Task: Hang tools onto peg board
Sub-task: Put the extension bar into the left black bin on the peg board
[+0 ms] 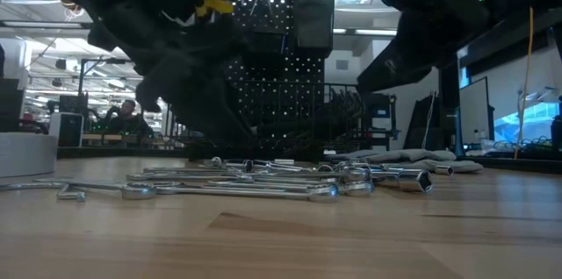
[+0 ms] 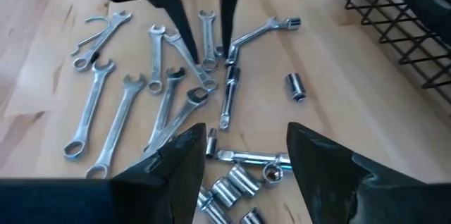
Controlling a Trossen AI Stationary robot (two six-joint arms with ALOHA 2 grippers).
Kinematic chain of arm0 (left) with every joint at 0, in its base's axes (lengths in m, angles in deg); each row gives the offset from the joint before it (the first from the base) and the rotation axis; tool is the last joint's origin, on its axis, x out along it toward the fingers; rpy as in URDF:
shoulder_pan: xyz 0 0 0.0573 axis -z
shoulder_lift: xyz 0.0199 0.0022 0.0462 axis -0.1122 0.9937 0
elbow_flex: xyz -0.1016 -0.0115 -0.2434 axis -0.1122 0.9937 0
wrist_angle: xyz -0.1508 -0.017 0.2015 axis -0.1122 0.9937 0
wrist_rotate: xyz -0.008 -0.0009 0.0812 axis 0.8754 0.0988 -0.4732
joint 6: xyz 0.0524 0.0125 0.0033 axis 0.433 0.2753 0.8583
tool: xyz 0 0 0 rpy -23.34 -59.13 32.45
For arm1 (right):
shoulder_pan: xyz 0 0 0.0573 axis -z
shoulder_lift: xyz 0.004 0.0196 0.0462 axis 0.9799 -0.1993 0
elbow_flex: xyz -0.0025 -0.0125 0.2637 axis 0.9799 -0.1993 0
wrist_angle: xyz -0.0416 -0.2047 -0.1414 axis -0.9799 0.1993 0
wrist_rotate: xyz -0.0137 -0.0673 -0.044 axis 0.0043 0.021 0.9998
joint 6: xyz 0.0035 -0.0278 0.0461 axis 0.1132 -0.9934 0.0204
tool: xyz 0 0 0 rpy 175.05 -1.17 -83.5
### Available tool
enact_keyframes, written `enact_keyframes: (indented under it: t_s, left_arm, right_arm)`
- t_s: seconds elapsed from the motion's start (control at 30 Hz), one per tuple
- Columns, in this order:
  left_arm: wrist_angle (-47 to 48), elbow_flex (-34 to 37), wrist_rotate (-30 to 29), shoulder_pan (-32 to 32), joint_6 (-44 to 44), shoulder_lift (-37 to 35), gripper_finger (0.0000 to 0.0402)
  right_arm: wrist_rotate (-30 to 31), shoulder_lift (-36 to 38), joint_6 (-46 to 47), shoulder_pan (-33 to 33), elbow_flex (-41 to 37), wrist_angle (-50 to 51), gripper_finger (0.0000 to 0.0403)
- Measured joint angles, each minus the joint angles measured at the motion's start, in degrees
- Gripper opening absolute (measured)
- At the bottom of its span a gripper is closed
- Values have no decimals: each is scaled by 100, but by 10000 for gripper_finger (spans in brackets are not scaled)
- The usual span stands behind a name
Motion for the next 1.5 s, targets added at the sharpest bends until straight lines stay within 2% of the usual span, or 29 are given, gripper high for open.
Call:
enact_keyframes:
  t_s: [0.3, 0.43, 0.77, 0.9, 1.1, 1.2, 1.4, 1.5]
  left_arm:
    - [-8, -216, -14, 133, 8, 50, 128]
    - [-58, -336, -153, 35, -243, 108, 128]
    - [121, -755, -190, -203, -4, 778, 128]
    - [571, -819, -42, -316, -36, 814, 128]
    - [678, -826, 339, -484, -216, 807, 127]
    - [693, -826, 518, -539, -118, 814, 113]
    - [734, -815, 758, -584, 37, 837, 61]
    - [732, -813, 757, -583, 73, 837, 55]
  right_arm:
    - [-64, -1, -2, 0, 0, 34, 204]
    - [-62, -2, -2, 0, 0, 28, 204]
    - [116, -2, 2, 0, 0, 6, 204]
    - [82, -2, 7, 0, 0, 41, 204]
    - [78, -2, 13, 0, 0, 47, 204]
    - [78, -2, 15, 0, 0, 51, 204]
    - [-75, -2, 76, 0, 0, 55, 204]
    - [-69, -2, 155, 0, 0, 51, 204]
